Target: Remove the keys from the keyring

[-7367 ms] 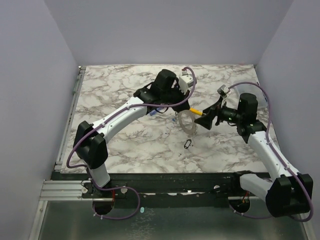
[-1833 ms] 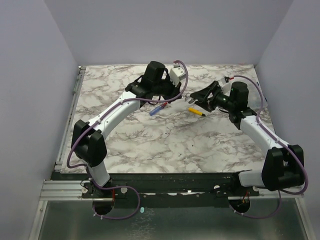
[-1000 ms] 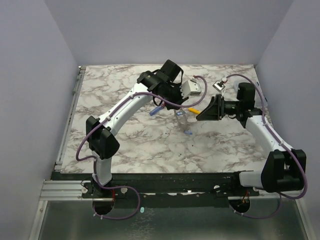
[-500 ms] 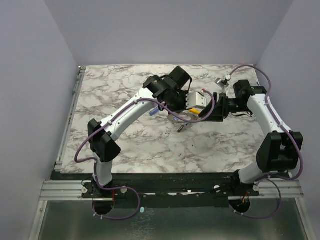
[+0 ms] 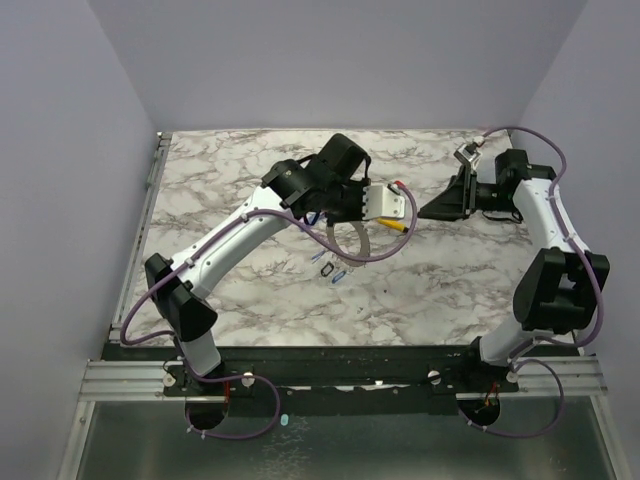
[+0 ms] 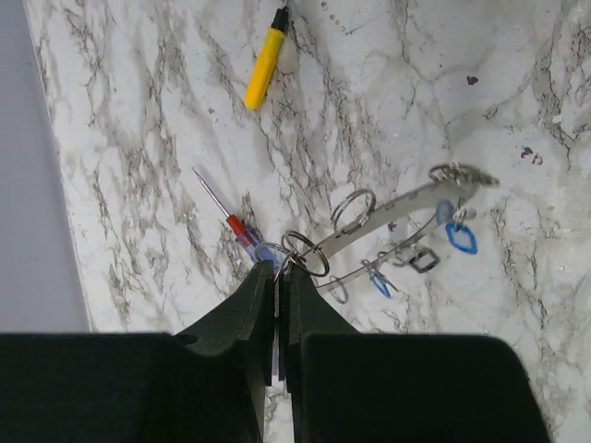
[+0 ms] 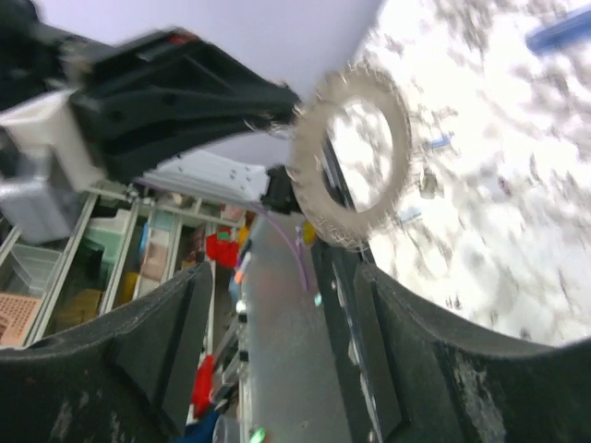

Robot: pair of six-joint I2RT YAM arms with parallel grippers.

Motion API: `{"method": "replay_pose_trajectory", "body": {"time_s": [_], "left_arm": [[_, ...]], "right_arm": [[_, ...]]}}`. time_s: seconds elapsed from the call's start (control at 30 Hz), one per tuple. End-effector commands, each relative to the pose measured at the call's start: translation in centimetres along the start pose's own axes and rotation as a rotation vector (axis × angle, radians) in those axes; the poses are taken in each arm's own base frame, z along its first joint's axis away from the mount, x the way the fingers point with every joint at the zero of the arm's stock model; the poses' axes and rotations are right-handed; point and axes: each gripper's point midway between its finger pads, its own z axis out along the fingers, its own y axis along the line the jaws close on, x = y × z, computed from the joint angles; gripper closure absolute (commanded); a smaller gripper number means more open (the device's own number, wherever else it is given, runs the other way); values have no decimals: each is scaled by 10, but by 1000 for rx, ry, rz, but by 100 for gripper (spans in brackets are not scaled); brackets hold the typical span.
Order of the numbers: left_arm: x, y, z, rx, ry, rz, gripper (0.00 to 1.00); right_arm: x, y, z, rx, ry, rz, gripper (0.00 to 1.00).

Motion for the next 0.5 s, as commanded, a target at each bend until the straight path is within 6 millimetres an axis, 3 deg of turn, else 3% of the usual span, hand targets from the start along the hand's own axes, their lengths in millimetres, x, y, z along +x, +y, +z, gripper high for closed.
{"method": "replay_pose_trajectory", "body": {"time_s": [0.0,0.03,0.47], "left_arm": [[-13,8,-13,-57,-61,48,100],[-13,7,-13,-58,-64,52,100],[-24,9,-22,-113,-129,94,100]], "right_arm": [[-25,-16,-3,183,-99,199,31],[-31,-12,-2,183,-130,99,31],[-45,5,-12,345,-125,-432,21]]}}
